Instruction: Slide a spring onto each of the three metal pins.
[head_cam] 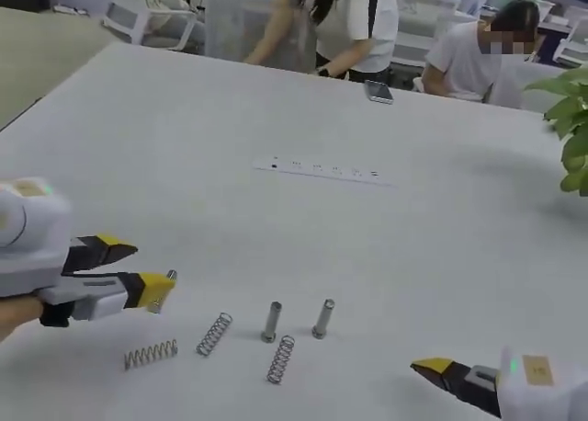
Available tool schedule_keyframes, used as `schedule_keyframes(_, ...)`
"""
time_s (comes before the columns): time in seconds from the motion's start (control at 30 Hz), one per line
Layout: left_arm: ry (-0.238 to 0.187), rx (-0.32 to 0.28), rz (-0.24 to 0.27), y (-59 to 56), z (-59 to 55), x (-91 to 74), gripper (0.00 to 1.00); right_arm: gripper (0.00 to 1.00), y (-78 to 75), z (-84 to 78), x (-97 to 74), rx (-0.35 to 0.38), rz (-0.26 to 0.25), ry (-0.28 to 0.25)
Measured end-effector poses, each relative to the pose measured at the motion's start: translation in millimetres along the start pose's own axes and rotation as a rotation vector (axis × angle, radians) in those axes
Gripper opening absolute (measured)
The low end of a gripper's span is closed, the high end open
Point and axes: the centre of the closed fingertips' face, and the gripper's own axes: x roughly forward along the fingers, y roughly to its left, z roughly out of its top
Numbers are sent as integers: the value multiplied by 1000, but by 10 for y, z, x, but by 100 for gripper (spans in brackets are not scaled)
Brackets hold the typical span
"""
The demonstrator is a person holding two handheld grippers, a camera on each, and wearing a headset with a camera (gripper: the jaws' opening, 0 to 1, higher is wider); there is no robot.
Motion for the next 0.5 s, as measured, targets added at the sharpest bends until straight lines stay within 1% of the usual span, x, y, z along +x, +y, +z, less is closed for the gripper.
schedule_keyframes(0.17,23,-12,23,71,-27,66,31,86,-5,2,-2,-1,-4,-1)
schedule_keyframes(0.23,40,-13,30,87,-53,101,29,86,-10,4,-5,-1,-6,-2)
schedule_keyframes(0.33,67,-6,33,85,-89,150,27,85,-17,6,-11,3,-8,-5)
schedule_keyframes(0.43,90,15,26,44,-115,208,26,85,-22,6,-16,2,-11,-6)
schedule_keyframes(0.5,103,22,28,37,-130,248,24,85,-23,6,-15,2,-10,-5)
